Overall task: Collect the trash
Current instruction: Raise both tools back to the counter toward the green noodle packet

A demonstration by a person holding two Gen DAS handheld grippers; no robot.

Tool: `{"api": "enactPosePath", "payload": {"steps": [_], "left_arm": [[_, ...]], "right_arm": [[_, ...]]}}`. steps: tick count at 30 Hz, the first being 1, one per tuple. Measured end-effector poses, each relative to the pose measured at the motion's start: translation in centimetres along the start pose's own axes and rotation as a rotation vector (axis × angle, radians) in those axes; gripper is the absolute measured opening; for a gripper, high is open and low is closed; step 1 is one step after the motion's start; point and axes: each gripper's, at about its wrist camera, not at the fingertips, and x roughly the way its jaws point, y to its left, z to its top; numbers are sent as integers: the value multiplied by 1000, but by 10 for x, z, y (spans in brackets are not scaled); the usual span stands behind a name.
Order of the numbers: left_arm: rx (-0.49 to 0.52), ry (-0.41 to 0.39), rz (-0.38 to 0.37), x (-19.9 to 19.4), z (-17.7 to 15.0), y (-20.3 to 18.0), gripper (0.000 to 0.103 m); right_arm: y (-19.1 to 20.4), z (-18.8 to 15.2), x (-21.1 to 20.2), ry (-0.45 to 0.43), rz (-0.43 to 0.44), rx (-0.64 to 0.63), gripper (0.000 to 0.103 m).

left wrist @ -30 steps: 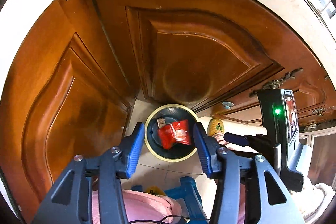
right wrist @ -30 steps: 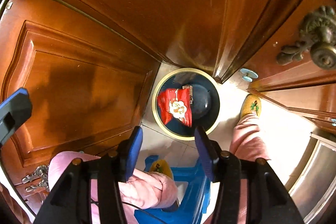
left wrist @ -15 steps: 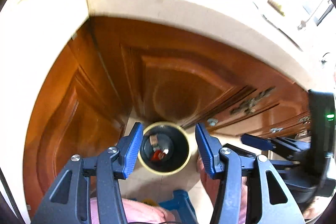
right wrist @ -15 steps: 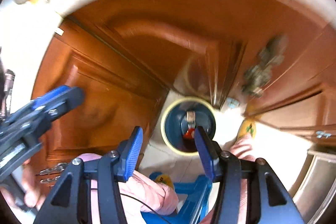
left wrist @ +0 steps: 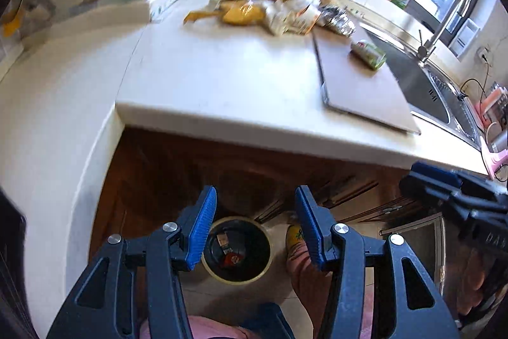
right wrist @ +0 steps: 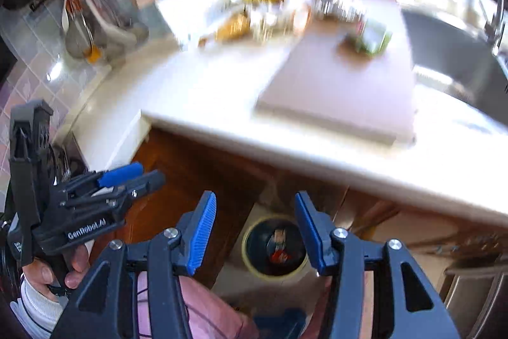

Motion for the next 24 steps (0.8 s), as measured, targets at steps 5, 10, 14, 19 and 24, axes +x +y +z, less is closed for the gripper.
{"api": "enactPosePath", "payload": {"steps": [5,10,14,19,24], "left_arm": [[36,-29,-29,-8,43,-14,50],[110,-79,0,-4,89,-30,50],[145,-92,-10,12,126,-44,51],[174,-66,-31,41,164,-57,51],[216,-40,-54,75,197,-75,51]], "right_arm": [[-21,44,-9,-49,-33,-34,54],[-56,89,8,-71,-102,-64,77],[-85,114,38,-24,-123,-94,77],[-101,129,73,17,-157,-138,77],[-104,140,97,29,-158,-171,77]]}}
